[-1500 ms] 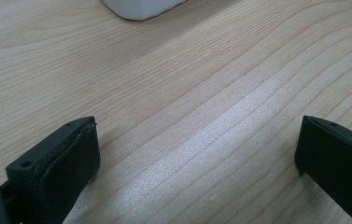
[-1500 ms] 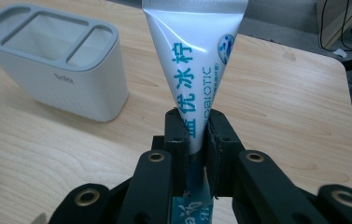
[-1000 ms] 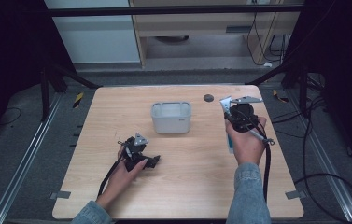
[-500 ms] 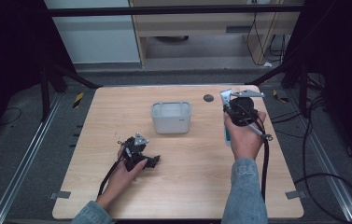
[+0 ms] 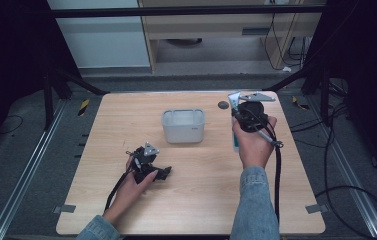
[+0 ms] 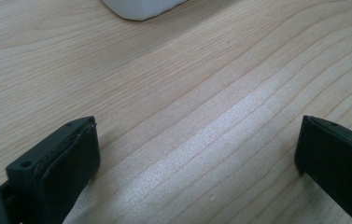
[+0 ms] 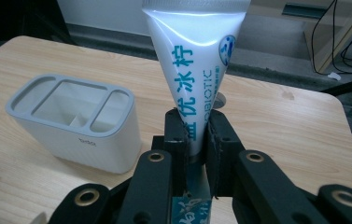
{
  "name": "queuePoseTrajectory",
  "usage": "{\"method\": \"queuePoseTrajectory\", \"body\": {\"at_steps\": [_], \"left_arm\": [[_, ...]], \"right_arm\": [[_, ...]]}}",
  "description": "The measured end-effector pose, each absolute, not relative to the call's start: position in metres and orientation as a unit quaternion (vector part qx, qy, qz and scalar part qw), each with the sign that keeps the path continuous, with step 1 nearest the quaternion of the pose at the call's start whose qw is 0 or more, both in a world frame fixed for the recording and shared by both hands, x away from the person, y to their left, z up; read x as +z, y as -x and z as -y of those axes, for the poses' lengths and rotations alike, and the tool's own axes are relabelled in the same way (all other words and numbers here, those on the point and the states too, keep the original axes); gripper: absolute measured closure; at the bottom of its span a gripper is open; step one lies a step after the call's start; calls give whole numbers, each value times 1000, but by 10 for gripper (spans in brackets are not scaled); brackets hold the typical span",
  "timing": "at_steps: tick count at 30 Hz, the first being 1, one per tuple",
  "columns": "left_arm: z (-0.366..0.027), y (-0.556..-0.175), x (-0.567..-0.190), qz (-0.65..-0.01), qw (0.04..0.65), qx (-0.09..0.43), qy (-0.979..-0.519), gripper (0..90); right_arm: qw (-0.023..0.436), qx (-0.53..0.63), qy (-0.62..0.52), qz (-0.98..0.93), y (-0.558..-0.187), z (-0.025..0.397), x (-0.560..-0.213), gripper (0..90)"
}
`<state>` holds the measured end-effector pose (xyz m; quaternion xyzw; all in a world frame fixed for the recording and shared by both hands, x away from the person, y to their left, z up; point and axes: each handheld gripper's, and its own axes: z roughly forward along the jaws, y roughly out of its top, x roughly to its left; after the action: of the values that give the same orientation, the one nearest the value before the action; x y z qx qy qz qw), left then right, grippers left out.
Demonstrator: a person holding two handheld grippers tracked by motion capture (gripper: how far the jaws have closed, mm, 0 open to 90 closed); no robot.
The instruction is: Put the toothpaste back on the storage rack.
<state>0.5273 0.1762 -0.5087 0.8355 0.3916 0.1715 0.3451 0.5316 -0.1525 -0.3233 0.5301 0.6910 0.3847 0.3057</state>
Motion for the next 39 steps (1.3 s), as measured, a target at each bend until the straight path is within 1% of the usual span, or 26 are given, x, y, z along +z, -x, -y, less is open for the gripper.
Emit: {"method": "queuePoseTrajectory", "body": {"at_steps": [11, 21, 27, 39], "left_arm": [[-176, -527, -509, -391, 345, 172, -836, 0], [-177, -527, -509, -390, 345, 171, -837, 0], [-177, -527, -509, -390, 346, 171, -836, 0], [-176, -527, -509, -391, 346, 171, -836, 0]], "right_arm": [[315, 397, -524, -685, -533, 134, -325, 803], [321, 423, -517, -671, -534, 110, -318, 802], [332, 435, -508, -666, -535, 94, -313, 802], [336, 445, -499, -664, -543, 81, -304, 802]]}}
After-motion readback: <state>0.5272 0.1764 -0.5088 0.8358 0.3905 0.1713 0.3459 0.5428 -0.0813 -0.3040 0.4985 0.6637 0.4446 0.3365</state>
